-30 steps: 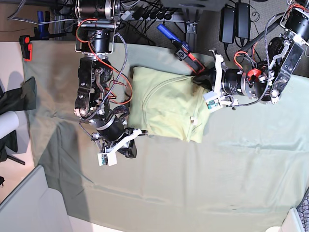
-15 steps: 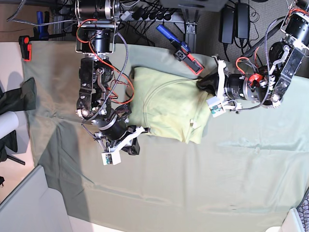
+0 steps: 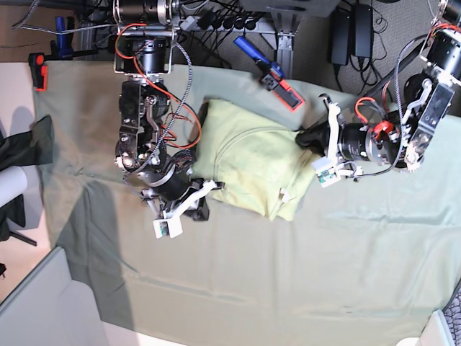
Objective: Fold the T-shirt properly
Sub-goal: 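Press and square the folded stack's sides with both grippers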
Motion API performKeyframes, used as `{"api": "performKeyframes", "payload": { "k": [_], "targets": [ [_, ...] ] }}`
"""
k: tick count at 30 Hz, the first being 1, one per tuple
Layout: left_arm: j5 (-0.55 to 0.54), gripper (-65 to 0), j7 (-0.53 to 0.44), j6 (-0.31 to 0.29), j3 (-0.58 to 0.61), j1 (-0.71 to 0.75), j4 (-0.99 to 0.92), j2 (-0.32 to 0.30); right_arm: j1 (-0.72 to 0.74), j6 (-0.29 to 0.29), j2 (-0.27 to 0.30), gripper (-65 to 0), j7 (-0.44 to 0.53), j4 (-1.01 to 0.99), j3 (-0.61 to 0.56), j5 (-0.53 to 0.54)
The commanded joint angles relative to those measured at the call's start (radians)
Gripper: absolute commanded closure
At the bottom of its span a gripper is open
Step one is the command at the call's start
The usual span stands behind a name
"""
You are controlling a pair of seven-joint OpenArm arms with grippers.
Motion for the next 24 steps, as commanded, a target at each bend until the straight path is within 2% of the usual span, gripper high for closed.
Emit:
{"api": "performKeyframes", "payload": {
  "k": [1, 7, 15, 19, 24],
  "targets": [
    [0.039, 0.0, -0.008, 0.017, -0.008, -0.027, -0.005, -0.008, 0.013, 0.027, 0.005, 0.0, 0.023, 0.015, 0.002, 0.011],
    [0.047, 0.0, -0.026, 0.017, -0.008, -0.101, -0.078, -0.008, -0.027, 0.027, 0.011, 0.0, 0.023, 0.016, 0.002, 0.053],
    [0.057, 0.0, -0.105, 0.017, -0.008, -0.216, -0.211, -0.003, -0.038, 0.028, 0.059, 0.0, 0.008, 0.016, 0.003, 0.119],
    [0.092, 0.0, -0.119, 0.017, -0.008, -0.255, -0.28, 0.027, -0.038, 0.028, 0.054, 0.0, -0.056, 0.016, 0.003, 0.22],
    [0.105, 0.0, -0.146, 0.017, -0.008, -0.309, -0.341, 0.062, -0.052, 0.029, 0.047, 0.0, -0.079, 0.019, 0.003, 0.256]
  ]
}}
